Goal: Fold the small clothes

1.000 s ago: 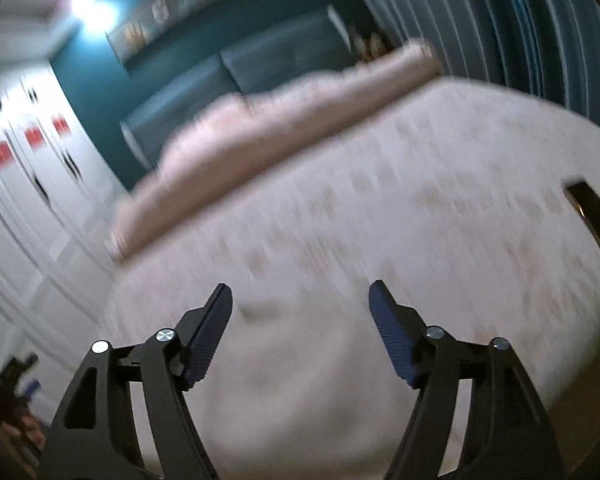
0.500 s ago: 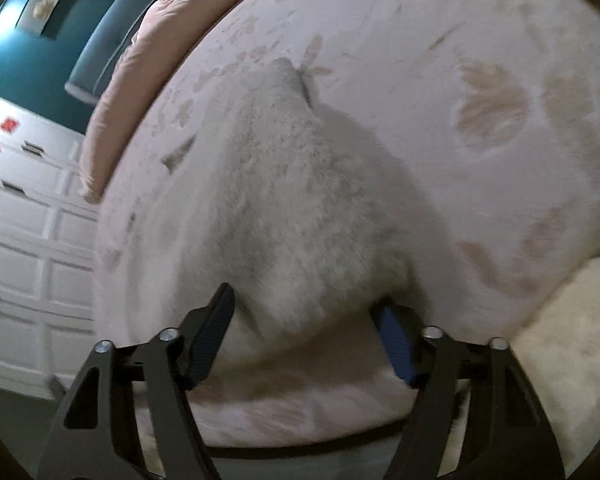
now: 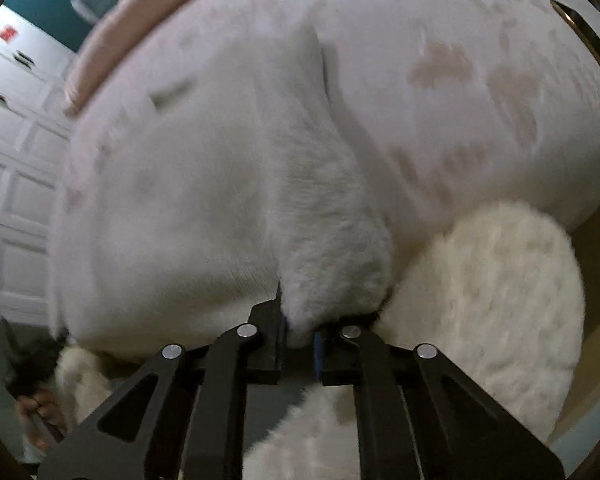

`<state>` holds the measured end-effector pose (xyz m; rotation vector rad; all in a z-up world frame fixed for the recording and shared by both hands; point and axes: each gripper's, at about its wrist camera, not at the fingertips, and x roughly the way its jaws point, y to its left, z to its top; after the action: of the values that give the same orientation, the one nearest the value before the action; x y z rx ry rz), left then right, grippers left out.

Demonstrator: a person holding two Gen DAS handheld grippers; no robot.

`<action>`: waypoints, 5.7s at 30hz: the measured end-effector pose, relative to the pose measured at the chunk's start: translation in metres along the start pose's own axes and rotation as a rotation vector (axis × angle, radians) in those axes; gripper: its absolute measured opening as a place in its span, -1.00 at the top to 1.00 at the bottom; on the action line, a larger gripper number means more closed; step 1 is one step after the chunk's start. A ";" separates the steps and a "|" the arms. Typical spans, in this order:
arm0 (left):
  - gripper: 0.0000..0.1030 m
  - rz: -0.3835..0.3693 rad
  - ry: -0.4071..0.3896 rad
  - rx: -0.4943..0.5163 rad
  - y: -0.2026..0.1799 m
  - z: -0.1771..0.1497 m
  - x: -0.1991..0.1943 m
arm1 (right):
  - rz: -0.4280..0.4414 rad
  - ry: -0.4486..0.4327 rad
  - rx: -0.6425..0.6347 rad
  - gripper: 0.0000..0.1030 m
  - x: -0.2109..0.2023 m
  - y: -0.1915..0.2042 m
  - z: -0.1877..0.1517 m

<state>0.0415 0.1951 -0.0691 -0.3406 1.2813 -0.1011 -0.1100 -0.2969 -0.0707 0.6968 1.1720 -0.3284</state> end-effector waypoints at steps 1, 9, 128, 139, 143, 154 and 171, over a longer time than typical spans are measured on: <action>0.71 -0.002 -0.018 -0.001 -0.003 -0.001 -0.004 | -0.024 -0.007 0.001 0.60 -0.001 0.001 0.000; -0.18 -0.066 -0.296 0.164 -0.063 0.054 -0.082 | -0.087 -0.296 -0.082 -0.24 -0.071 0.024 0.057; 0.87 0.048 -0.118 0.194 -0.106 0.137 0.063 | -0.059 -0.266 -0.094 0.86 0.016 0.053 0.152; 0.70 0.196 -0.128 0.235 -0.104 0.132 0.075 | -0.181 -0.217 -0.126 0.70 0.040 0.044 0.155; 0.63 0.183 -0.221 0.271 -0.122 0.115 0.027 | -0.125 -0.325 -0.131 0.49 -0.012 0.070 0.137; 0.28 0.167 -0.040 0.484 -0.175 -0.020 0.042 | -0.023 -0.086 -0.492 0.52 0.049 0.174 -0.003; 0.24 0.188 -0.072 0.485 -0.154 -0.033 0.029 | -0.024 -0.110 -0.498 0.49 0.019 0.195 -0.008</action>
<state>0.0359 0.0351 -0.0570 0.1906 1.1688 -0.2316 0.0034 -0.1433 -0.0258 0.2267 1.0994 -0.0848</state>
